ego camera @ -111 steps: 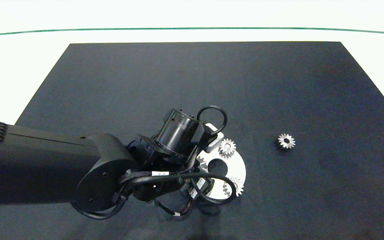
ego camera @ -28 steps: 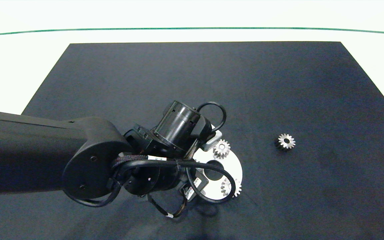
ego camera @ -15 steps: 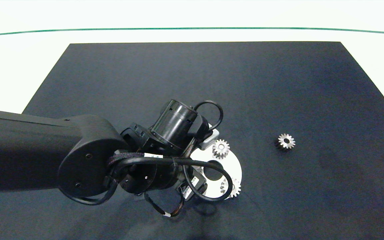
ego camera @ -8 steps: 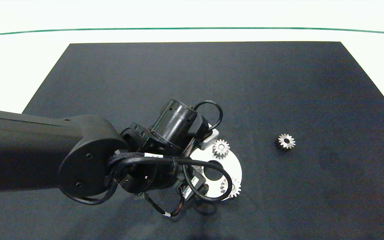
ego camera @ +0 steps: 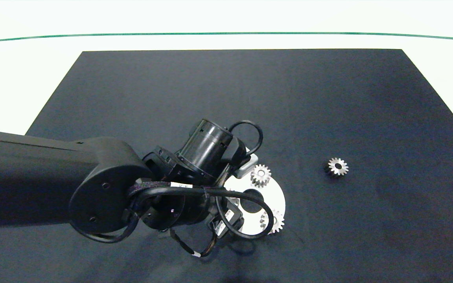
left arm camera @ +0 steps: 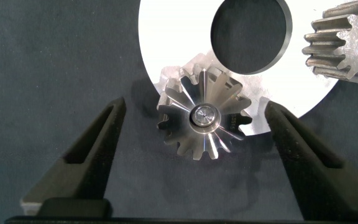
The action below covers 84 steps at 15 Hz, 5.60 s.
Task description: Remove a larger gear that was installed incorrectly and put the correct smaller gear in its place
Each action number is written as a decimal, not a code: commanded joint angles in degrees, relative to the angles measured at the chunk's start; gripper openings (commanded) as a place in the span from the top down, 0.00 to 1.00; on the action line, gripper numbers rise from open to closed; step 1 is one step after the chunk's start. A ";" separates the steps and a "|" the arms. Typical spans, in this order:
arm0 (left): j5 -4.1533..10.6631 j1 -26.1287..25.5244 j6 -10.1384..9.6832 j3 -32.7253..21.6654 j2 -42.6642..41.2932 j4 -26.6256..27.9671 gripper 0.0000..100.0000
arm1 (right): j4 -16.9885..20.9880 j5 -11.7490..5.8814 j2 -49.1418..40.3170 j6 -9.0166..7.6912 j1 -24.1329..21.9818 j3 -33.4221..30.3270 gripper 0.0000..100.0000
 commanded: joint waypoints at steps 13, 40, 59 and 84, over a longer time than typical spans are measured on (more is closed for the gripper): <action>0.12 -0.34 0.07 0.45 0.47 -0.10 0.40 | 0.84 -0.01 -0.05 -0.05 0.08 -0.28 0.00; 0.12 -0.60 -0.02 0.37 -1.02 0.25 0.69 | 0.93 -0.01 -0.22 -0.05 -0.01 -0.63 0.00; 0.12 15.83 0.24 4.32 -13.50 5.08 0.69 | 1.02 -1.06 0.04 0.04 -1.24 -0.72 0.00; -8.05 27.35 -0.11 15.31 -16.76 2.71 0.00 | 1.11 -1.24 -0.05 0.13 -2.12 1.39 0.00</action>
